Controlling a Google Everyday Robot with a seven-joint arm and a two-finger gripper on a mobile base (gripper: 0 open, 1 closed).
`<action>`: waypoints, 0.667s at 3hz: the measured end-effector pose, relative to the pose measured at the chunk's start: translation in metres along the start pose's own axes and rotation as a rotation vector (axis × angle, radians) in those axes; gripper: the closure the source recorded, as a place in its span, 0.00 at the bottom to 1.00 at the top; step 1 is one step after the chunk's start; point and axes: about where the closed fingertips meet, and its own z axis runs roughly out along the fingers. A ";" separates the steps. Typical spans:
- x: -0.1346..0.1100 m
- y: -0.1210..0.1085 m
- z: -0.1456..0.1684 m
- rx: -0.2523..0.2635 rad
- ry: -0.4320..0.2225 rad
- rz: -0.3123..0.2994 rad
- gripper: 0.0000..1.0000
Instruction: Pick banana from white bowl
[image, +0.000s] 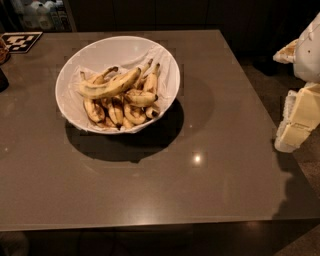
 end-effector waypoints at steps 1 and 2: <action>0.000 0.000 0.000 0.000 0.000 0.000 0.00; 0.001 0.000 -0.001 0.022 0.015 0.009 0.00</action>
Offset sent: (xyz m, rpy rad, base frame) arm -0.0026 -0.0045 -0.0035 -0.0389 -0.0113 -0.0384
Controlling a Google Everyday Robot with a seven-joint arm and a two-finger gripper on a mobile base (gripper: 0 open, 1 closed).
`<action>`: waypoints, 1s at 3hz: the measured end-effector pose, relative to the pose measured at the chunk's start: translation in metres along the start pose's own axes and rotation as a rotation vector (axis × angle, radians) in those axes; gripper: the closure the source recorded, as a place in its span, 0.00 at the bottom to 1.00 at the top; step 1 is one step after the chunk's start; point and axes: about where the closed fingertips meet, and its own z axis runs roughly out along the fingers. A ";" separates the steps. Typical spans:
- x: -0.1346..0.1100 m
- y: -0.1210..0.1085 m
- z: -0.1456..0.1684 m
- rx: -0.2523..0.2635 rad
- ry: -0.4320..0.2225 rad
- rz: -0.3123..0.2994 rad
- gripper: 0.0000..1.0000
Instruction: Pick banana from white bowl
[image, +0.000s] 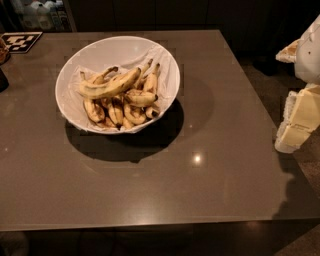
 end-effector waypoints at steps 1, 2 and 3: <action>-0.023 -0.014 0.002 -0.011 0.052 0.016 0.00; -0.072 -0.028 0.005 -0.034 0.084 -0.020 0.00; -0.121 -0.029 0.009 -0.055 0.062 -0.104 0.00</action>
Offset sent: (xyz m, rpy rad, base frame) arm 0.0531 0.1079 0.0218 -0.1650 0.2050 0.0469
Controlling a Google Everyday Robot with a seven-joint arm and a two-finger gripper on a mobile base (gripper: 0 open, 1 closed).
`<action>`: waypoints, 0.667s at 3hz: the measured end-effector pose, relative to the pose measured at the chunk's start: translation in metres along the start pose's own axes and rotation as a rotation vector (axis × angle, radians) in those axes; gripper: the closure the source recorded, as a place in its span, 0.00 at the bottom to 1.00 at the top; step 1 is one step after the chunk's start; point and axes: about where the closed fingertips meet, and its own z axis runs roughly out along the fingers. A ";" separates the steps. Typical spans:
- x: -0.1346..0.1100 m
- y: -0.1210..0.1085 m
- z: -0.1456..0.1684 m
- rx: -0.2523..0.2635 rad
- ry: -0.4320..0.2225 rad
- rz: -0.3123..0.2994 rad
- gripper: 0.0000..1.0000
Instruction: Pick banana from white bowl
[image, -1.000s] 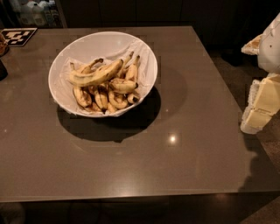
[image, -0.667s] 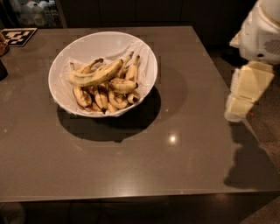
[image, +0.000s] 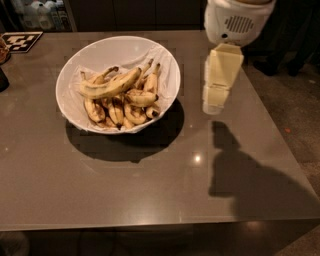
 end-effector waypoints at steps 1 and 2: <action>-0.012 0.002 -0.004 0.036 -0.027 0.020 0.00; -0.038 0.015 -0.011 0.051 -0.024 0.044 0.00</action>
Offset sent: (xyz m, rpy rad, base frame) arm -0.0377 0.0756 0.0106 -0.0123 0.0160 -0.0934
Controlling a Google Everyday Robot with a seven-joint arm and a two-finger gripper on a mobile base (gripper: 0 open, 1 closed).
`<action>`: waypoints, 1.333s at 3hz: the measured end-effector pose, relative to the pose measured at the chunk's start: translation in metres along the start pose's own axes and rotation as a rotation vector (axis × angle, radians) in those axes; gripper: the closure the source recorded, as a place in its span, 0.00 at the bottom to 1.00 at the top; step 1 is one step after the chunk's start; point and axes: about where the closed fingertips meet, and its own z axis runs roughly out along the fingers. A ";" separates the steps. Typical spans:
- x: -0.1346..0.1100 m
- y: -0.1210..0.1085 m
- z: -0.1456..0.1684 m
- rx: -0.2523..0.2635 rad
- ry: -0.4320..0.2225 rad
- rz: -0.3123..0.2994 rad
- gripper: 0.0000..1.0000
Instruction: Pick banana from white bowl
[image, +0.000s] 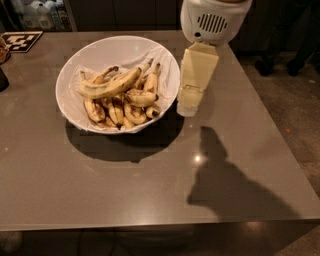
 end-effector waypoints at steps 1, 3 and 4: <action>-0.038 0.015 -0.009 0.017 0.014 -0.020 0.00; -0.100 0.025 -0.018 0.070 -0.034 -0.113 0.00; -0.111 0.023 -0.022 0.091 -0.071 -0.111 0.00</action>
Offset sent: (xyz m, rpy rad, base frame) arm -0.0351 0.1210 -0.0024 -0.2062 0.0854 0.1633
